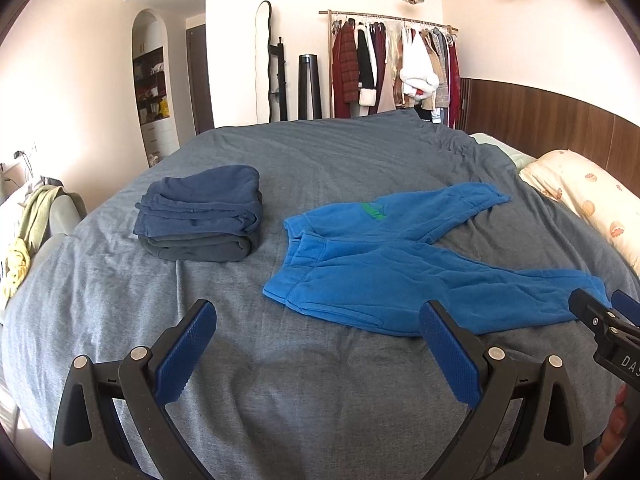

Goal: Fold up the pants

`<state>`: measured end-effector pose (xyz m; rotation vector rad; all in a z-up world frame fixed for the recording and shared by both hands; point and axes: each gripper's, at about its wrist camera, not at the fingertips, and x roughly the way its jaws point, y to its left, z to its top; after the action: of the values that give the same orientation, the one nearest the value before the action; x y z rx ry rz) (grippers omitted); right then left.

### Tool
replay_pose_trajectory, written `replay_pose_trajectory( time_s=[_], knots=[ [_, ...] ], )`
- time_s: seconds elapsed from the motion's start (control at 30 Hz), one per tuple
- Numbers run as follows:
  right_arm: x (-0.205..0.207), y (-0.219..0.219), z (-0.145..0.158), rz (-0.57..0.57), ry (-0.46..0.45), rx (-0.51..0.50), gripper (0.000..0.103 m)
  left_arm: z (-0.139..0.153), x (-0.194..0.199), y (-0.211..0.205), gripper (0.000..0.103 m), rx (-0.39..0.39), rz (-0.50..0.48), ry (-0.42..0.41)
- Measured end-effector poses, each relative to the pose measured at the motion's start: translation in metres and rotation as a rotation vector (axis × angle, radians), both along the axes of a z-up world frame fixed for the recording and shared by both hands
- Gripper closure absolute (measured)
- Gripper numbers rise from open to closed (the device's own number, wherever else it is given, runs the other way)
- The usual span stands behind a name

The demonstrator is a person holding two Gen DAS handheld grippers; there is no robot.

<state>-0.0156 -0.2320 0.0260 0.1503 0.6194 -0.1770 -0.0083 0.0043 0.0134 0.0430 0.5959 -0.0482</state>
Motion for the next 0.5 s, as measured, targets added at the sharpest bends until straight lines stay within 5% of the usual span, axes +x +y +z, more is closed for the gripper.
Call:
replay_pose_trajectory(
  time_s=[0.5],
  knots=[
    [0.0002, 0.0009, 0.0025, 0.002, -0.005, -0.004, 0.001, 0.0018, -0.0026, 0.0014, 0.0, -0.008, 0.0, -0.013]
  ],
)
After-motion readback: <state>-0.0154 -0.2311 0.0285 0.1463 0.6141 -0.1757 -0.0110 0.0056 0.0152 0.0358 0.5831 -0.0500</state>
